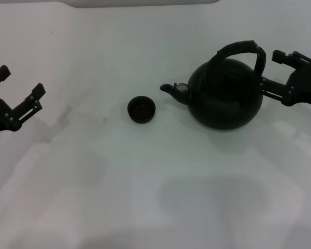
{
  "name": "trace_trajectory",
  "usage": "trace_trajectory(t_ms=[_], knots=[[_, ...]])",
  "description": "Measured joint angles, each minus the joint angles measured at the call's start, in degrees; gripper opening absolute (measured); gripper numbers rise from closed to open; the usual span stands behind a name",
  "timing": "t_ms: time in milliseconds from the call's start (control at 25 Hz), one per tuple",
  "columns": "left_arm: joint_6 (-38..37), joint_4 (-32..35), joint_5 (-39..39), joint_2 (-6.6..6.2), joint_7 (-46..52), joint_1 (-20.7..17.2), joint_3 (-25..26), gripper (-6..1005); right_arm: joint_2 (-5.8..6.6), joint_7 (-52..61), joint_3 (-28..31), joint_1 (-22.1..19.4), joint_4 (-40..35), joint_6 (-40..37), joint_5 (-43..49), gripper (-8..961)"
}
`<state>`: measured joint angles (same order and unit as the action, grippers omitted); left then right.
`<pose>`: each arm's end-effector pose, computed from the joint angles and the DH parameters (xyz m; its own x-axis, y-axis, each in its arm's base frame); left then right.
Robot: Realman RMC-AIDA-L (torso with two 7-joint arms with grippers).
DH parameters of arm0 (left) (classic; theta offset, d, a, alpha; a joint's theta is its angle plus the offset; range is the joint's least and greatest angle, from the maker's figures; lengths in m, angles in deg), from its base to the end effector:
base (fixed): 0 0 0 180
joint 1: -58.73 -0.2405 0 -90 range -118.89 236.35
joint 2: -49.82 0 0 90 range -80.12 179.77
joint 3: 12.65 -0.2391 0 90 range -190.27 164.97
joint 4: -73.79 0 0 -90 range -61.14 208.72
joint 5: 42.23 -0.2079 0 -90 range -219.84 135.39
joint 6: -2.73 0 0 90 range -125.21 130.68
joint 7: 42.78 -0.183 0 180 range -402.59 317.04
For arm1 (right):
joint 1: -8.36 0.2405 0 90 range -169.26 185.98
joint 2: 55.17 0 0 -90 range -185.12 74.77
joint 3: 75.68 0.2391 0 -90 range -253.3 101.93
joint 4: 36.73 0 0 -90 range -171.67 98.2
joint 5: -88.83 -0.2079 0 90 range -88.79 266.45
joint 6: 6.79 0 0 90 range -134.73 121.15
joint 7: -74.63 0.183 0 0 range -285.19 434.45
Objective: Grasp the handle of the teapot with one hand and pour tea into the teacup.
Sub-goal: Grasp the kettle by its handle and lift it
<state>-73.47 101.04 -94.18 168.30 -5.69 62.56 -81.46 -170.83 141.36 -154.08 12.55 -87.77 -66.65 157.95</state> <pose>-0.3197 0.2707 -0.0034 0.7192 0.0320 0.6941 0.6050 -0.5201 -0.6029 0.2843 0.3144 -0.0076 0.7755 -0.2274 -0.5890 -0.5677 -0.6595 -0.4928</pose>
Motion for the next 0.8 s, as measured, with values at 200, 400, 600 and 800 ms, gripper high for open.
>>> trace_trajectory(t_ms=[200, 400, 600, 800], knots=[[0.01, -0.02, -0.03, 0.04, 0.00, 0.04, 0.00, 875, -0.03, 0.08, -0.21, 0.31, -0.03, 0.12, -0.31, 807], [0.01, -0.06, -0.11, 0.09, 0.00, -0.21, 0.00, 876, -0.10, 0.10, -0.37, 1.08, 0.35, 0.39, -0.39, 778], [-0.36, -0.09, -0.15, 0.16, -0.23, -0.54, 0.00, 876, -0.19, 0.00, -0.52, 1.29, 0.55, 1.25, -0.59, 749], [-0.55, -0.09, -0.17, 0.24, -0.74, -0.62, -0.14, 876, -0.19, -0.32, -1.06, 1.59, 0.69, 3.14, -1.24, 720]])
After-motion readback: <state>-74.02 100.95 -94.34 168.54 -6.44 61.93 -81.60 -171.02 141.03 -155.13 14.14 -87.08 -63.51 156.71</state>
